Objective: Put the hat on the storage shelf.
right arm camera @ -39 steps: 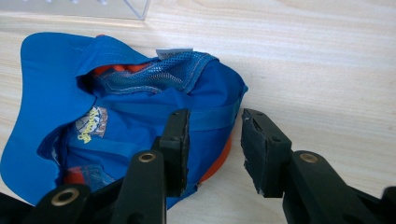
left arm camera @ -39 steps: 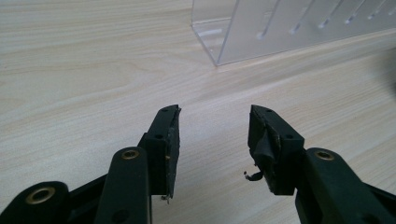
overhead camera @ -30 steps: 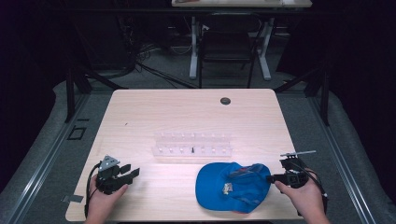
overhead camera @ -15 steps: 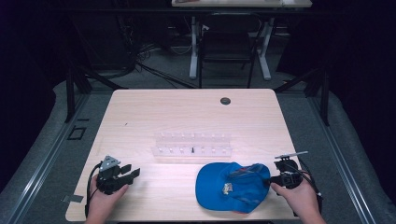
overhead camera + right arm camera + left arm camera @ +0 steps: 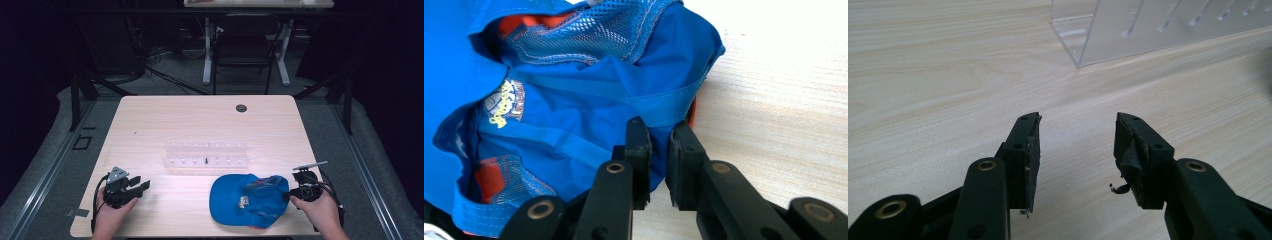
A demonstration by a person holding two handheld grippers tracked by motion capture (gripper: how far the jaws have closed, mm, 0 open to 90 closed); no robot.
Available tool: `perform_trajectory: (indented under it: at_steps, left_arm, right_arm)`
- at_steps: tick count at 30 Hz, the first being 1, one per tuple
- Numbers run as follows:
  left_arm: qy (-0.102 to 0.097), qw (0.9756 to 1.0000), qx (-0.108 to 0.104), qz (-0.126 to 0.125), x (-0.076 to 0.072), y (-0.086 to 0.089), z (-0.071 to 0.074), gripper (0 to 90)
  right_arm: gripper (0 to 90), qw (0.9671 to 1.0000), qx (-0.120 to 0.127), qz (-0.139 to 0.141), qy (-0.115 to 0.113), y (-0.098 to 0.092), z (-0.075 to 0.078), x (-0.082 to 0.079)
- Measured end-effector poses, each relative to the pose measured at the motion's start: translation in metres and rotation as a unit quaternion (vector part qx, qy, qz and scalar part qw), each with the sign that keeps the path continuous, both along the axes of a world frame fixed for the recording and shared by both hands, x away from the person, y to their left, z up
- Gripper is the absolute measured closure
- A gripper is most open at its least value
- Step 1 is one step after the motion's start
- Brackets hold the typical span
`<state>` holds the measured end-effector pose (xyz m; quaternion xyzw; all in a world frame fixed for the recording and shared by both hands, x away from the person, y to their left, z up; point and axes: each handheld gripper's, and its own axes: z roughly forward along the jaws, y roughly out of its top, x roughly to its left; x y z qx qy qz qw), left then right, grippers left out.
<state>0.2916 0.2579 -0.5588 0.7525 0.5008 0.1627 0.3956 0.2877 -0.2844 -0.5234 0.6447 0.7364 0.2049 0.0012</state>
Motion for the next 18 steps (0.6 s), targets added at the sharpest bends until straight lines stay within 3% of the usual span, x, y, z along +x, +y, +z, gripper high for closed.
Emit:
perform_trajectory:
  at_steps: [7, 18]
  left_arm:
    - [-0.004, 1.0, -0.002, 0.0, 0.0, -0.001, -0.001, 53.7]
    - [-0.002, 1.0, 0.001, -0.002, 0.0, -0.001, 0.0, 53.7]
  right_arm:
    - [89.5, 0.9998, 0.011, 0.0, 0.019, 0.001, 0.008, 0.004]
    - [90.0, 0.9988, 0.022, 0.003, 0.044, 0.004, 0.019, 0.009]
